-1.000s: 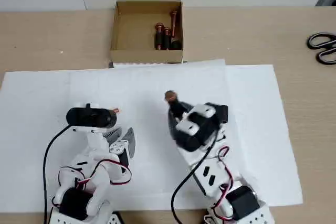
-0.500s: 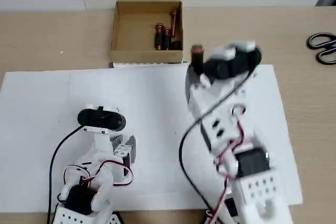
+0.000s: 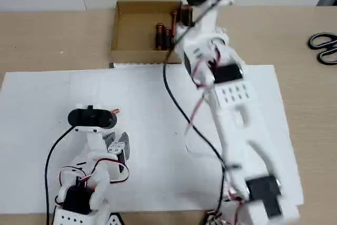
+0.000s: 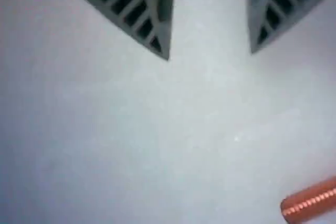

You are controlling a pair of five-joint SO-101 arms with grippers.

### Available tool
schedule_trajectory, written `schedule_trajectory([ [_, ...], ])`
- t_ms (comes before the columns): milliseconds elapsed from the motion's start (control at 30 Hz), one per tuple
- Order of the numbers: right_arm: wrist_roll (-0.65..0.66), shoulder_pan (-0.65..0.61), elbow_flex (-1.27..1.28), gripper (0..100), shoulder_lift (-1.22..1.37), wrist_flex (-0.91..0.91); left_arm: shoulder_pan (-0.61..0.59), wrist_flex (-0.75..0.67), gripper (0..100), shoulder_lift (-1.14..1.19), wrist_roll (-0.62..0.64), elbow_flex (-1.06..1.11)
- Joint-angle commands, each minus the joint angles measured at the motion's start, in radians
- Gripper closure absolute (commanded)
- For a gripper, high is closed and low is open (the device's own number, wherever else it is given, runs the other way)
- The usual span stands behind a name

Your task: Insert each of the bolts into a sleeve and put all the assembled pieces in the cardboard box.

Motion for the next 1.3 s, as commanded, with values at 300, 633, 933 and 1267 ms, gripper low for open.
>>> schedule_trajectory([
  [300, -0.003, -0.004, -0.821, 99.5, 0.69, -0.035, -0.005, -0.025, 90, -0.009, -0.003, -0.004],
  [633, -0.002, -0.007, -1.217, 99.5, 1.069, -0.027, -0.003, -0.025, 90, -0.009, -0.003, -0.004],
  [933, 0.04, -0.039, -1.341, 99.3, 1.133, 0.117, -0.003, -0.025, 90, -0.009, -0.003, -0.004],
  [1267, 0.095, -0.064, -1.428, 69.5, 1.132, 0.321, -0.003, -0.025, 90, -0.009, -0.003, -0.004],
])
